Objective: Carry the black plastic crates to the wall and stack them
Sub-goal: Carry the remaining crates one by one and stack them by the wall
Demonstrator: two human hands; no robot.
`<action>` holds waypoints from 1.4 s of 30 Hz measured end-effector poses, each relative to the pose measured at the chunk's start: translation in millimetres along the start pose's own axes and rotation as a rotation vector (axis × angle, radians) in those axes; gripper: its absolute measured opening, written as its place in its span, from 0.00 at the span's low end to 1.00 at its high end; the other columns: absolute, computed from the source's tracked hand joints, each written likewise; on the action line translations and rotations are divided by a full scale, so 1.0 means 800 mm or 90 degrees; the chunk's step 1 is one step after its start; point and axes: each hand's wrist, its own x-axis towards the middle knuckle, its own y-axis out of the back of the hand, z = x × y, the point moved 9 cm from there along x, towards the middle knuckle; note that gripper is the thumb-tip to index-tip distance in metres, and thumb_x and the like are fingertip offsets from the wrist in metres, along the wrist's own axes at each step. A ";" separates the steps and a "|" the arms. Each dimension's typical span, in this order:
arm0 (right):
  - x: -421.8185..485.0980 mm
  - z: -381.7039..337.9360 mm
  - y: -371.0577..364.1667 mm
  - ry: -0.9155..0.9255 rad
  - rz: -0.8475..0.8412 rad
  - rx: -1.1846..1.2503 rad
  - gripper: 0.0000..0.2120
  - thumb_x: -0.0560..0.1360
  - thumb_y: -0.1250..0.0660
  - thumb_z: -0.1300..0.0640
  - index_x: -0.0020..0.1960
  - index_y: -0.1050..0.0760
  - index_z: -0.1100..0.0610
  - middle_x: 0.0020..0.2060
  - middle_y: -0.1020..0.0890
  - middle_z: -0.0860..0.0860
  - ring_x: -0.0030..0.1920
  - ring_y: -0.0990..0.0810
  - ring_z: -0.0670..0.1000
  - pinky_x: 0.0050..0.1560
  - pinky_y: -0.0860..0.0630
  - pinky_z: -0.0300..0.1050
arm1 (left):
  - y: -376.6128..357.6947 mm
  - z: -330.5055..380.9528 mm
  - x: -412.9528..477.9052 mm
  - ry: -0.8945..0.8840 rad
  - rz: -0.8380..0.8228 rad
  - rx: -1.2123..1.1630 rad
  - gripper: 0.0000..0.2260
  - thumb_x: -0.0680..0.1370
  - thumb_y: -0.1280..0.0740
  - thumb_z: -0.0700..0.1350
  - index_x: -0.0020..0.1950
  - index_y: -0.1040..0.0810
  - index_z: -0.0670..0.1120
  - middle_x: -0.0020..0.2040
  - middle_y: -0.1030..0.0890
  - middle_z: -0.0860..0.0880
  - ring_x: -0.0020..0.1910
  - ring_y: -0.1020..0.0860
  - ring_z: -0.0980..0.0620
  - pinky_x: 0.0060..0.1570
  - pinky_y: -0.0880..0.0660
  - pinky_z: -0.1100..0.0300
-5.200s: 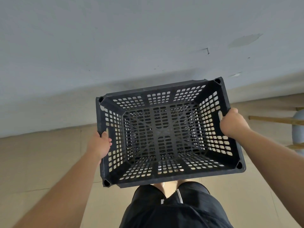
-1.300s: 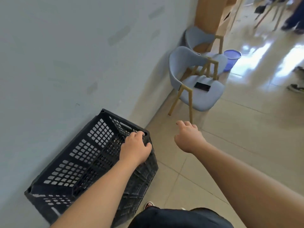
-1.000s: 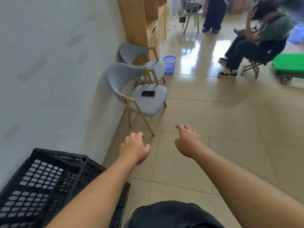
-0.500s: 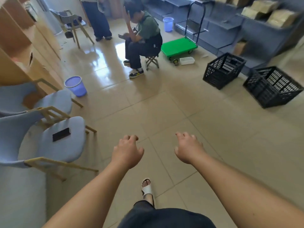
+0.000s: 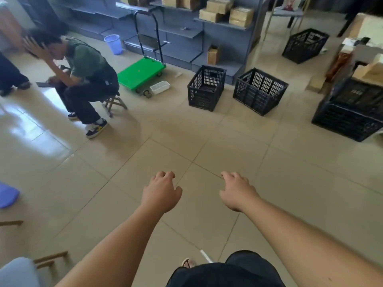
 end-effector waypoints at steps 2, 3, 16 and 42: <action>0.024 0.021 0.019 -0.038 0.007 0.027 0.27 0.80 0.41 0.49 0.77 0.42 0.49 0.74 0.36 0.53 0.70 0.34 0.60 0.65 0.32 0.55 | 0.008 0.032 0.044 -0.040 -0.011 0.016 0.24 0.80 0.40 0.58 0.75 0.32 0.53 0.71 0.30 0.50 0.67 0.29 0.46 0.58 0.28 0.50; 0.037 0.035 0.031 -0.060 0.013 0.044 0.27 0.80 0.41 0.49 0.78 0.43 0.48 0.74 0.36 0.53 0.70 0.34 0.60 0.65 0.32 0.55 | 0.012 0.051 0.067 -0.060 -0.015 0.025 0.24 0.80 0.40 0.58 0.74 0.32 0.53 0.71 0.30 0.50 0.67 0.29 0.46 0.58 0.28 0.50; 0.257 0.222 0.233 -0.195 0.068 0.158 0.25 0.79 0.40 0.51 0.75 0.40 0.49 0.71 0.33 0.55 0.68 0.33 0.60 0.61 0.31 0.54 | 0.054 0.304 0.341 -0.122 -0.069 0.056 0.24 0.79 0.40 0.57 0.75 0.33 0.52 0.71 0.31 0.49 0.67 0.29 0.45 0.52 0.27 0.50; 0.709 0.357 0.579 -0.291 0.120 0.083 0.21 0.80 0.44 0.52 0.72 0.39 0.51 0.68 0.31 0.55 0.63 0.31 0.58 0.57 0.30 0.55 | 0.211 0.634 0.927 -0.265 -0.066 0.090 0.23 0.80 0.40 0.57 0.72 0.31 0.50 0.67 0.29 0.47 0.66 0.29 0.43 0.56 0.26 0.46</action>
